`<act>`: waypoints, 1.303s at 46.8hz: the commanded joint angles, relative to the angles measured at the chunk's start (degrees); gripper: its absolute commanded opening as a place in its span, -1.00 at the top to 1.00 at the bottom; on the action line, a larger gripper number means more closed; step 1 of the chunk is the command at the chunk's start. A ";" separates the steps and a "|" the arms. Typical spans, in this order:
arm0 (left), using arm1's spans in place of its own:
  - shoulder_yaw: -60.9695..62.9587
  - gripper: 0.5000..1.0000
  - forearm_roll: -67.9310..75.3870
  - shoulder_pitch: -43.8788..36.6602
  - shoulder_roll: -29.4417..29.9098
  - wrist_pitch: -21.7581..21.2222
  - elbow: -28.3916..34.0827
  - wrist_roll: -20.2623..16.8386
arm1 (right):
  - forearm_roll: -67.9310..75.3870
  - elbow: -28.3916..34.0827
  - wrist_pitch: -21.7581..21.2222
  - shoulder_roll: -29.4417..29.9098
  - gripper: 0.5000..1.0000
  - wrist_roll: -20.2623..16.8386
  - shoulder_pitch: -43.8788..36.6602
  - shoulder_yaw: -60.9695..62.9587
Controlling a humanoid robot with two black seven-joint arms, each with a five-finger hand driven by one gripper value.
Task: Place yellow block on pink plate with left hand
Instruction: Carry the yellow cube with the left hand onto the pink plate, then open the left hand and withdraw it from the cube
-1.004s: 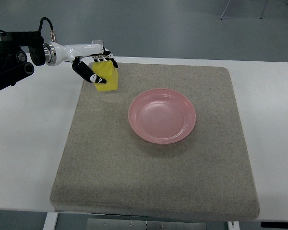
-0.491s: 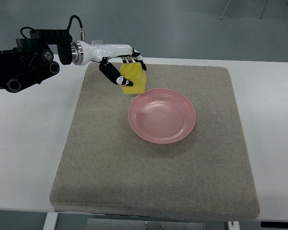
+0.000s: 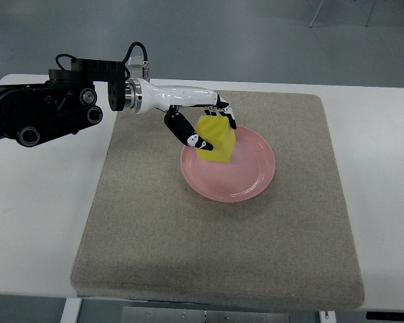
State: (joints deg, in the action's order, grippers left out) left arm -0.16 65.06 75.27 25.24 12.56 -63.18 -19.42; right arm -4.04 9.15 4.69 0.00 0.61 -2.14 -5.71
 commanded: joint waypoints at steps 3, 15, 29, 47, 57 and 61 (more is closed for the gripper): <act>0.43 0.33 0.50 -0.47 -1.69 -0.08 0.42 0.18 | 0.00 -0.01 -0.03 0.00 -0.69 0.00 0.03 0.00; 0.60 0.21 0.86 -2.05 -6.17 -0.34 5.61 0.62 | 0.00 -0.01 0.05 0.00 -0.69 0.00 0.03 0.00; 1.04 0.21 7.53 -2.23 -8.54 -0.87 7.46 0.97 | 0.00 -0.01 0.05 0.00 -0.69 0.00 -0.06 0.00; 1.04 -0.40 8.06 -3.37 -9.42 -2.10 7.54 0.88 | 0.00 -0.01 0.05 0.00 -0.69 0.00 0.03 0.00; 0.95 -0.87 7.98 -3.46 -9.16 -2.45 7.54 0.79 | 0.00 -0.01 -0.03 0.00 -0.69 0.00 0.03 0.00; 0.87 -0.96 7.98 -3.46 -8.81 -2.45 7.54 0.79 | 0.00 -0.01 0.05 0.00 -0.69 0.00 0.03 0.00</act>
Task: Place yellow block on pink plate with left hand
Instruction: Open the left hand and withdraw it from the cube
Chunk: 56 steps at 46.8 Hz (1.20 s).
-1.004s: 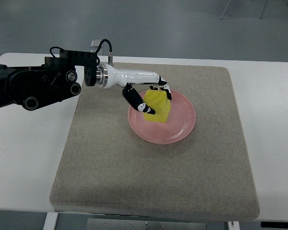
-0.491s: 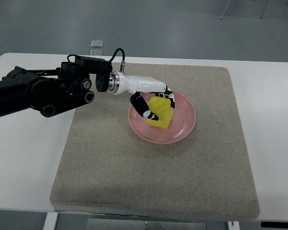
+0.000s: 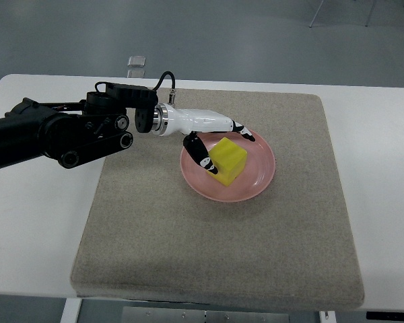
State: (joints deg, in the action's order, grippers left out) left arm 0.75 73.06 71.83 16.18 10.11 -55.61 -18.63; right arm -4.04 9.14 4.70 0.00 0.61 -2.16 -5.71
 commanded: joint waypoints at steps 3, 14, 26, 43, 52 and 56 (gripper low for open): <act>-0.48 -0.96 -0.02 0.06 0.43 0.00 -0.02 -0.01 | 0.00 0.00 0.04 0.00 -0.69 0.00 0.05 0.00; -0.92 -0.97 -0.81 0.68 2.89 0.09 -0.02 -0.01 | 0.00 0.00 0.04 0.00 -0.69 0.00 -0.04 0.00; -1.01 -0.96 -1.08 1.03 4.83 0.00 4.54 -0.01 | 0.00 0.00 0.04 0.00 -0.69 0.00 -0.04 0.00; -1.10 -0.97 -2.57 0.15 4.48 -0.26 19.22 -0.01 | 0.00 0.00 -0.05 0.00 -0.69 0.00 -0.04 0.00; -0.92 -0.96 -6.96 -0.11 4.30 -2.20 23.97 -0.01 | 0.00 0.00 0.04 0.00 -0.69 0.00 0.05 0.00; -0.83 -0.96 -8.37 -0.11 4.13 -2.63 26.25 -0.01 | 0.00 0.00 -0.05 0.00 -0.69 0.00 0.05 0.00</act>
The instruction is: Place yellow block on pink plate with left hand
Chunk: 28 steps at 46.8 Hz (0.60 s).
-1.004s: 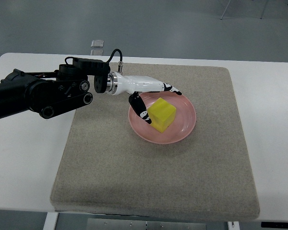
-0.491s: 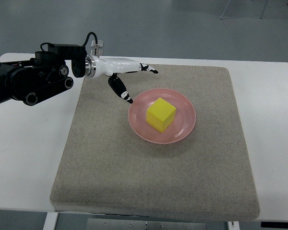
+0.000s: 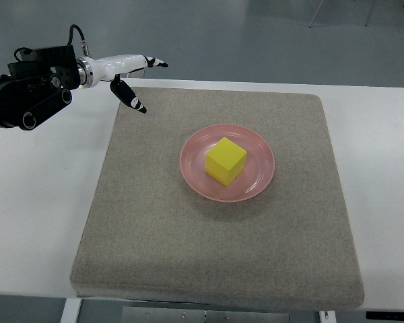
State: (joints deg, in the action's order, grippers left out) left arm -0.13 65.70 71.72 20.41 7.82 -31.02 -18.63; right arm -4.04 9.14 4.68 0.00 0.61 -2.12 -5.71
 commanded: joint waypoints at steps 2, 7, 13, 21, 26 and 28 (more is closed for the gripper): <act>-0.05 -0.97 -1.97 -0.09 -0.28 -0.35 2.80 0.08 | 0.00 0.08 -0.02 0.00 -0.69 0.00 -0.08 0.00; -0.31 -0.96 -9.16 -0.44 -0.37 -0.35 5.00 0.17 | 0.00 0.00 -0.03 0.00 -0.69 0.00 -0.08 0.00; -0.31 -0.96 -20.33 -1.58 -0.54 -0.70 8.52 0.26 | 0.00 0.00 0.06 0.00 -0.69 0.00 0.01 0.00; -0.31 -0.96 -31.06 -3.69 -1.86 -6.14 10.54 0.26 | 0.00 0.00 -0.02 0.00 -0.69 0.00 0.01 0.00; -0.49 -0.96 -38.26 -3.96 -2.30 -7.29 10.55 0.26 | 0.00 0.00 -0.02 0.00 -0.69 0.00 0.01 0.00; -0.49 -0.96 -42.21 -3.96 -2.39 -7.29 10.54 0.26 | 0.00 0.00 -0.03 0.00 -0.69 0.00 0.01 0.00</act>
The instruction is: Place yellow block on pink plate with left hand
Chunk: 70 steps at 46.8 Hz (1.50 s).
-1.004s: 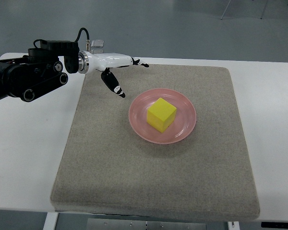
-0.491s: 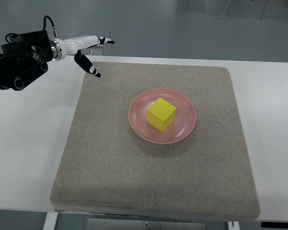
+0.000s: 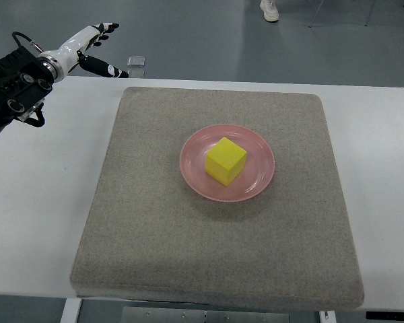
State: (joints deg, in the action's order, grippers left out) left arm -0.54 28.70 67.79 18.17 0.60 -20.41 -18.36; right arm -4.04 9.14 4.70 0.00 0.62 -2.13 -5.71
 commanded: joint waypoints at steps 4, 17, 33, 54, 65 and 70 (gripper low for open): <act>0.02 -0.96 -13.21 -0.37 -0.51 -0.16 -0.07 -0.01 | 0.00 0.08 0.04 0.00 -0.69 0.00 -0.06 0.00; -4.37 -0.97 -26.76 -3.27 -2.70 -0.33 0.02 -0.09 | 0.00 0.00 0.04 0.00 -0.69 0.00 0.02 0.00; -13.07 -0.97 -30.63 -6.53 -5.34 -2.35 0.11 6.48 | 0.00 0.00 -0.04 0.00 -0.69 0.00 -0.06 0.00; -29.95 -0.97 -32.74 -11.80 -6.92 7.83 1.95 9.49 | 0.00 0.00 0.04 0.00 -0.69 0.00 0.02 0.00; -34.00 -0.97 -32.66 -12.86 -7.27 14.87 2.92 7.29 | 0.00 0.00 0.04 0.00 -0.69 0.00 -0.07 0.00; -34.00 -0.97 -32.57 -12.86 -7.63 14.61 3.01 7.29 | 0.00 0.00 -0.04 0.00 -0.69 0.00 0.02 0.00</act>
State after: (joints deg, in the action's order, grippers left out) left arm -34.55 -3.91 54.93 10.63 15.47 -17.43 -11.08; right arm -4.04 9.15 4.69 0.00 0.62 -2.14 -5.71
